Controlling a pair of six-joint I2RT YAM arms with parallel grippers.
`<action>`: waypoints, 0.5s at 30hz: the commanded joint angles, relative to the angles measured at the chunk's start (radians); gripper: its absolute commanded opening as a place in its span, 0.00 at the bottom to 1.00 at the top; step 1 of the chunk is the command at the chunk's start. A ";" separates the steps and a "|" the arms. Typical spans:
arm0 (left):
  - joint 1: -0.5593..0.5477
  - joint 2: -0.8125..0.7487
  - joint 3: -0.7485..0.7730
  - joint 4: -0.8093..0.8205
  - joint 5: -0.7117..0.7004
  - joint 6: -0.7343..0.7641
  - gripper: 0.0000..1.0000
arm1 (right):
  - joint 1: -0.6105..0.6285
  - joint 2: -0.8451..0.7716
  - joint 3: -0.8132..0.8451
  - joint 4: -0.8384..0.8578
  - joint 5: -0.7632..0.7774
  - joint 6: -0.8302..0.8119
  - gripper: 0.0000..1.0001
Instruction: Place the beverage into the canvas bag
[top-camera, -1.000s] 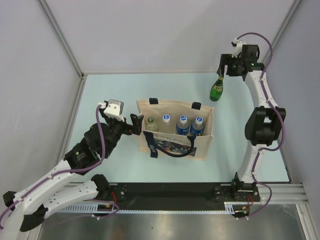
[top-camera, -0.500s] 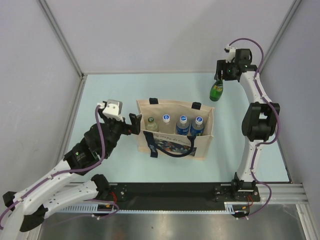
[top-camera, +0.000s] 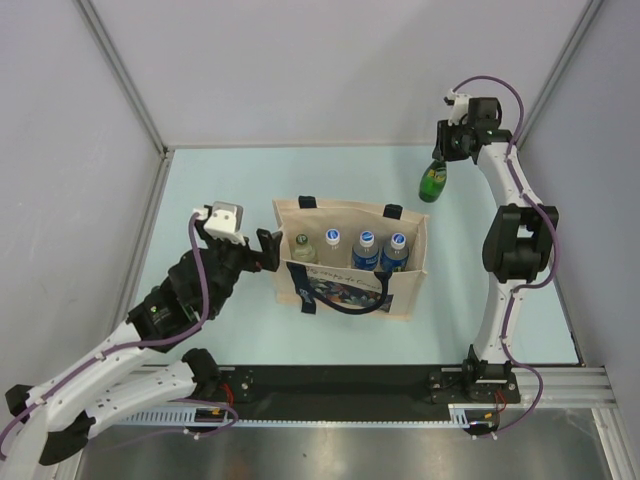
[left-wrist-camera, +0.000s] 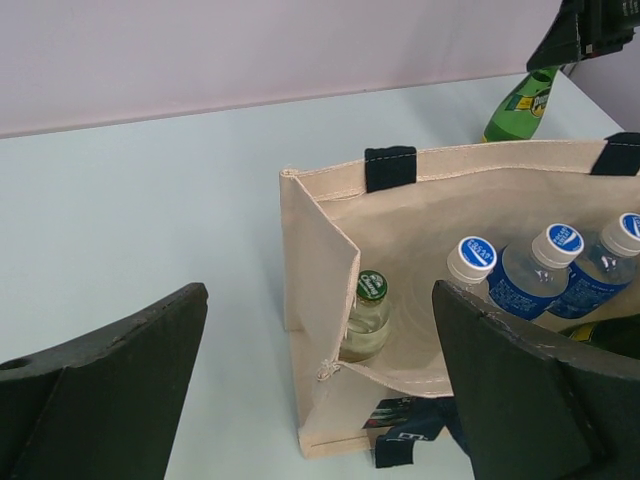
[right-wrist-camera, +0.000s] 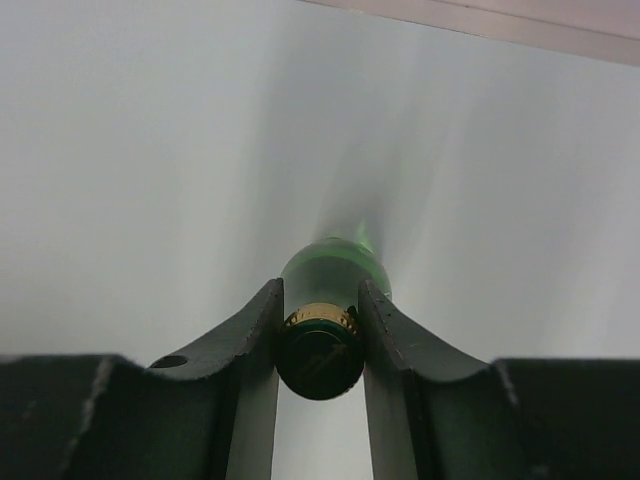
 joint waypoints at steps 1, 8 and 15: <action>0.004 -0.023 -0.005 0.014 -0.018 -0.030 1.00 | 0.006 -0.111 0.031 0.020 -0.007 -0.047 0.03; 0.005 -0.027 -0.017 0.026 -0.012 -0.036 1.00 | 0.001 -0.316 -0.021 0.009 -0.089 -0.156 0.00; 0.005 -0.024 -0.020 0.037 0.002 -0.033 1.00 | -0.008 -0.510 -0.047 -0.144 -0.305 -0.314 0.00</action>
